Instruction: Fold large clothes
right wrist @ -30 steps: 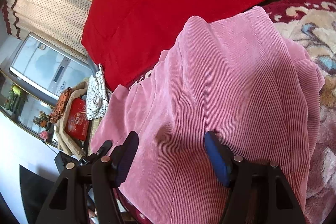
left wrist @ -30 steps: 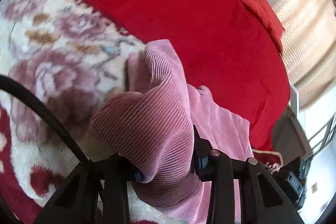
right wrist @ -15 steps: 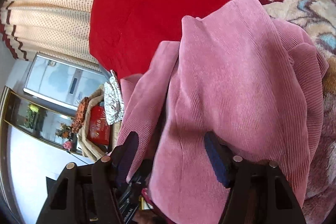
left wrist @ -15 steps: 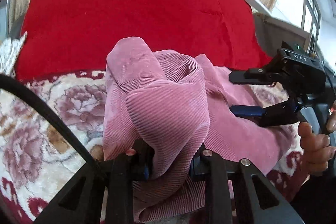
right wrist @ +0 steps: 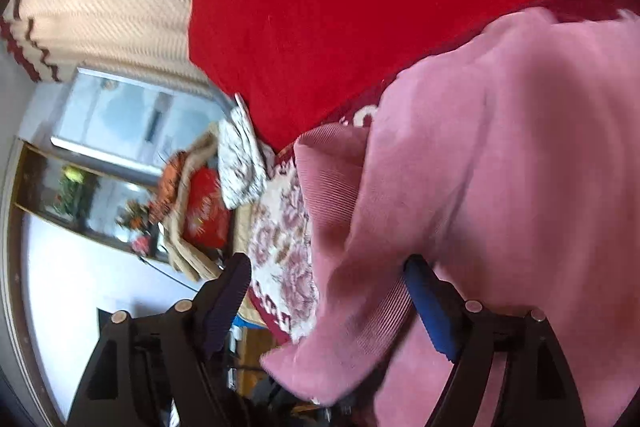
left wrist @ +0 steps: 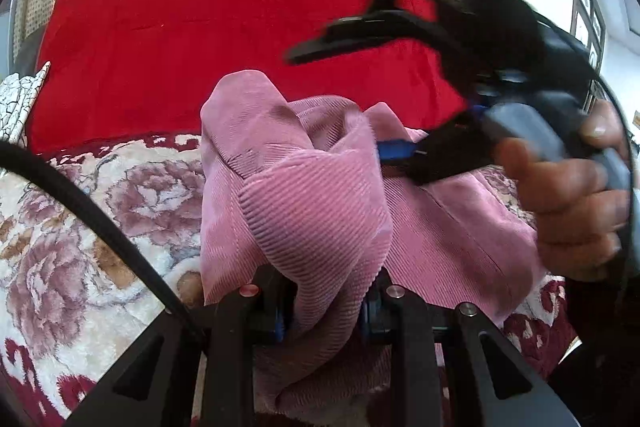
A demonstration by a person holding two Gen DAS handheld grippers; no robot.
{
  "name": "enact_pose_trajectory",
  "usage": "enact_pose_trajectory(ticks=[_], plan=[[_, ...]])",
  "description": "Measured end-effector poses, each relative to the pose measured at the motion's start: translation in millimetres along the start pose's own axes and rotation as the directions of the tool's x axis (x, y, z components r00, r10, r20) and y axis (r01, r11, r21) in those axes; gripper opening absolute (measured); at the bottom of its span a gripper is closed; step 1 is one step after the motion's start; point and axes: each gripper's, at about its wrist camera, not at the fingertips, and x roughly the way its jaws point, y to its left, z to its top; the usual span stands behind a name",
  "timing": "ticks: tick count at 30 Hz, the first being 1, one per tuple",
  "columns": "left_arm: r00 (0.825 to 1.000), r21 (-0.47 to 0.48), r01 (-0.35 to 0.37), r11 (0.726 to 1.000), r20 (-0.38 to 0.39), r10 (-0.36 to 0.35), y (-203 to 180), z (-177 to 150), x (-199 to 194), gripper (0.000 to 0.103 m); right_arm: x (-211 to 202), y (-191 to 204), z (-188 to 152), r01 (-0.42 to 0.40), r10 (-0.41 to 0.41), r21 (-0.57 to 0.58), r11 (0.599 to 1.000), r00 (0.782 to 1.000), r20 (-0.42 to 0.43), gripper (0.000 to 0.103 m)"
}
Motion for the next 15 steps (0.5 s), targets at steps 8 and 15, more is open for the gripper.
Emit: enact_pose_trajectory(ticks=[8, 15], plan=[[0.998, -0.060, 0.069, 0.996, 0.011, -0.069, 14, 7, 1, 0.024, 70, 9, 14, 0.238, -0.249, -0.137, 0.962, 0.966, -0.072, 0.034], [0.983, 0.021, 0.151, 0.988, 0.102, -0.152, -20, 27, -8, 0.024, 5, 18, 1, 0.189, -0.162, -0.203, 0.961, 0.976, 0.143, 0.021]])
